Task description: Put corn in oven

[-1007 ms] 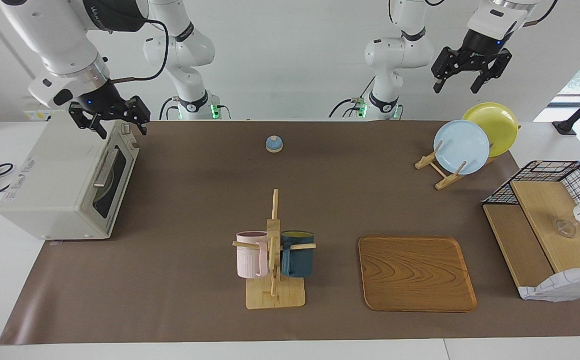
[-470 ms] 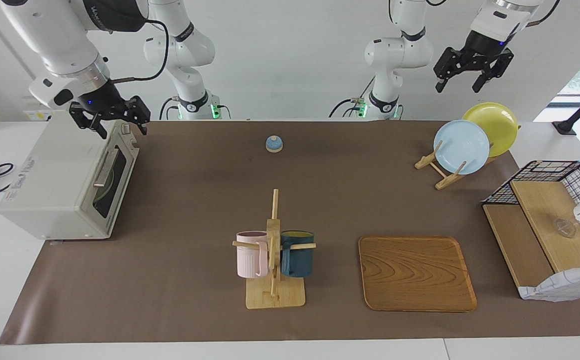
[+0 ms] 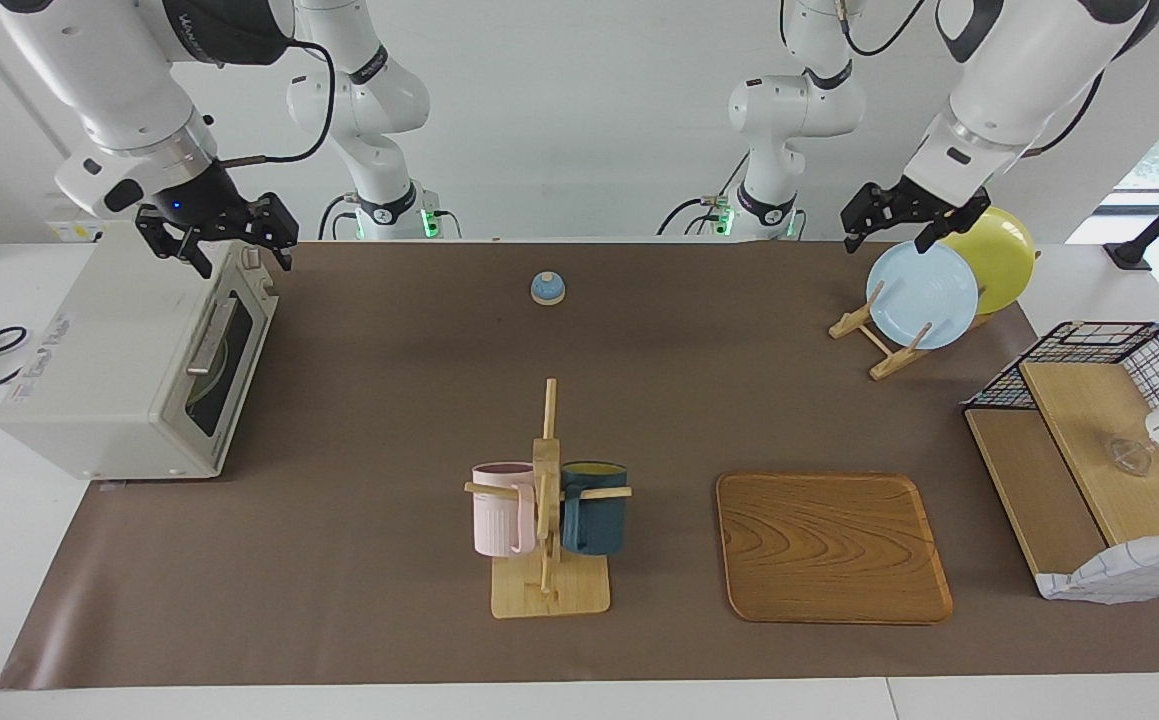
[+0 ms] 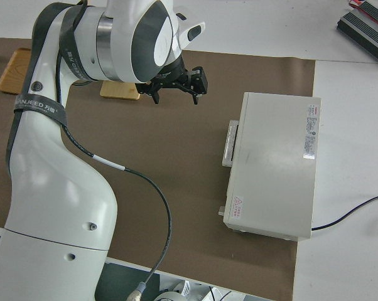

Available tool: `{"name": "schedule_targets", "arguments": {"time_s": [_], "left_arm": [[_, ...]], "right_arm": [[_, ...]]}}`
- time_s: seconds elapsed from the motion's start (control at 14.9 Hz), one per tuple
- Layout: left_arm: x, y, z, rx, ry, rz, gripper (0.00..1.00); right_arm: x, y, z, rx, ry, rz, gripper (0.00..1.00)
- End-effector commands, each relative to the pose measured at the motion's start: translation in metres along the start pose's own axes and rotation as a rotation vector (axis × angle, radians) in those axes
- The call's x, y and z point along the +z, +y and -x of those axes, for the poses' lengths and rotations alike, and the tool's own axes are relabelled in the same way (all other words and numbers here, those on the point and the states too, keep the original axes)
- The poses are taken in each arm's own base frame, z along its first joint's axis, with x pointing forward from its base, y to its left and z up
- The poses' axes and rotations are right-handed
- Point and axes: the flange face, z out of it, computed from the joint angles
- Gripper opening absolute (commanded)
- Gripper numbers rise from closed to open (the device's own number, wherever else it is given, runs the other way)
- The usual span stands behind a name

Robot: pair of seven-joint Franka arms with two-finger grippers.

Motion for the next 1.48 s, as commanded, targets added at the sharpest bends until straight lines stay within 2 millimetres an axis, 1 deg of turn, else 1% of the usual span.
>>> {"name": "schedule_targets", "arguments": {"time_s": [0.0, 0.07, 0.27, 0.34, 0.4, 0.47, 0.81, 0.94, 1.14, 1.41], "left_arm": [[0.013, 0.0, 0.001, 0.025, 0.004, -0.001, 1.0], [0.011, 0.0, 0.002, 0.026, 0.007, 0.0, 1.0], [0.009, 0.003, 0.001, 0.028, 0.011, 0.017, 1.0], [0.007, 0.008, 0.001, 0.035, 0.014, 0.029, 1.0], [0.001, 0.011, 0.001, 0.038, 0.025, 0.032, 1.0], [-0.012, 0.011, 0.002, 0.04, 0.047, 0.034, 1.0], [-0.019, 0.008, 0.004, 0.03, 0.064, 0.033, 1.0], [-0.017, 0.003, 0.004, 0.029, 0.061, 0.029, 1.0], [-0.019, 0.006, 0.002, 0.035, 0.074, 0.028, 1.0], [-0.019, 0.005, 0.002, 0.035, 0.082, 0.021, 1.0]], "right_arm": [[0.001, 0.003, 0.0, 0.021, 0.0, -0.009, 1.0], [0.001, 0.0, 0.0, 0.015, -0.001, -0.009, 1.0], [0.001, 0.0, 0.0, 0.015, -0.001, -0.009, 1.0], [0.001, 0.001, 0.0, 0.018, -0.001, -0.009, 1.0], [0.001, 0.002, 0.0, 0.02, 0.0, -0.009, 1.0], [0.001, 0.002, 0.0, 0.02, 0.0, -0.009, 1.0], [-0.001, 0.002, -0.002, 0.021, 0.019, -0.006, 1.0], [-0.001, 0.002, -0.003, 0.022, 0.024, -0.006, 1.0], [-0.003, 0.002, -0.007, 0.022, 0.053, -0.003, 1.0], [-0.003, 0.001, -0.008, 0.019, 0.059, -0.005, 1.0]]}}
